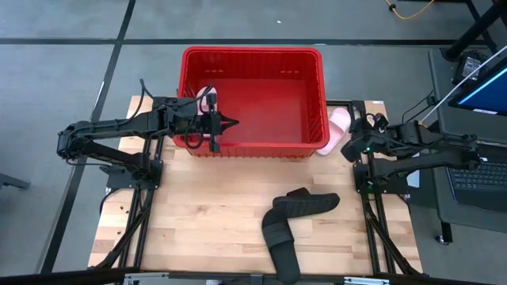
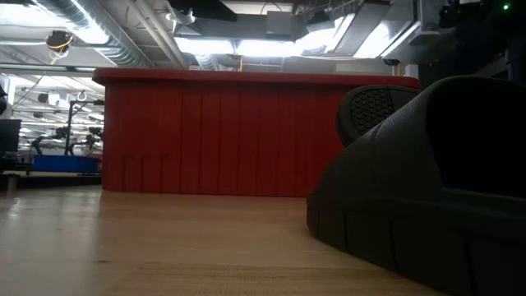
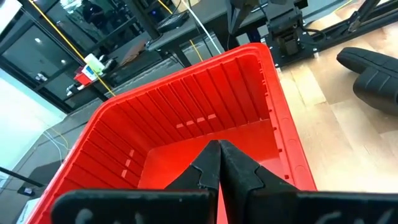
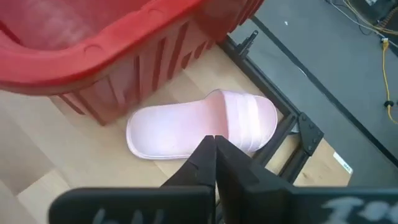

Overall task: Pick and place slides into bin
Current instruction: Put the pink slides into the red bin

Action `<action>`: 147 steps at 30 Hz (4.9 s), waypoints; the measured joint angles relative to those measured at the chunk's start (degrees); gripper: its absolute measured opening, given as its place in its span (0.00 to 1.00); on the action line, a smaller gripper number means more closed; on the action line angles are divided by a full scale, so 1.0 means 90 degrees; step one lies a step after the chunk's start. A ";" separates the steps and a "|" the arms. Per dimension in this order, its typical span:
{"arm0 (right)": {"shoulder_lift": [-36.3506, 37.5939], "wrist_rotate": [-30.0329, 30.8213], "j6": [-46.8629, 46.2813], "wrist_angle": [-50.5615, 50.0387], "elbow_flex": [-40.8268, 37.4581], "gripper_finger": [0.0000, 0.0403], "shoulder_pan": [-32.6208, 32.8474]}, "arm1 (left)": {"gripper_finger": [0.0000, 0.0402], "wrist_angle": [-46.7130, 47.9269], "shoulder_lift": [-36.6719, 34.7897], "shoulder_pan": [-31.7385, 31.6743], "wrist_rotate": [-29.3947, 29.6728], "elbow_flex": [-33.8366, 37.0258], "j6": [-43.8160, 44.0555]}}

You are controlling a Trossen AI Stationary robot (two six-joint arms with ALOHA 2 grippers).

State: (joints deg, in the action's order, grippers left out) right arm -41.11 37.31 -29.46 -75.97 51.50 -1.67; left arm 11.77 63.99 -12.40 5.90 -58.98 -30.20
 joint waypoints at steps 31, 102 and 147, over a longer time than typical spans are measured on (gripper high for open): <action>-0.1196 -0.0673 -0.0805 0.2348 -0.0972 0.01 -0.1828 | 0.01 0.0257 0.0002 -0.0002 -0.0003 0.0000 -0.0284; -0.1220 -0.0252 -0.1474 0.3519 -0.2787 0.27 -0.2507 | 0.01 0.0546 0.0005 -0.0007 -0.0006 0.0000 -0.0049; -0.1520 -0.0038 0.0134 0.5109 -0.3253 0.27 -0.3615 | 0.00 0.0529 0.0005 0.0000 -0.0008 0.0000 0.0126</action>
State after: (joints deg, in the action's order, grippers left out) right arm -54.80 36.96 -28.26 -29.99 22.22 -34.20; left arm 16.53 64.03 -12.40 5.82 -58.98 -29.06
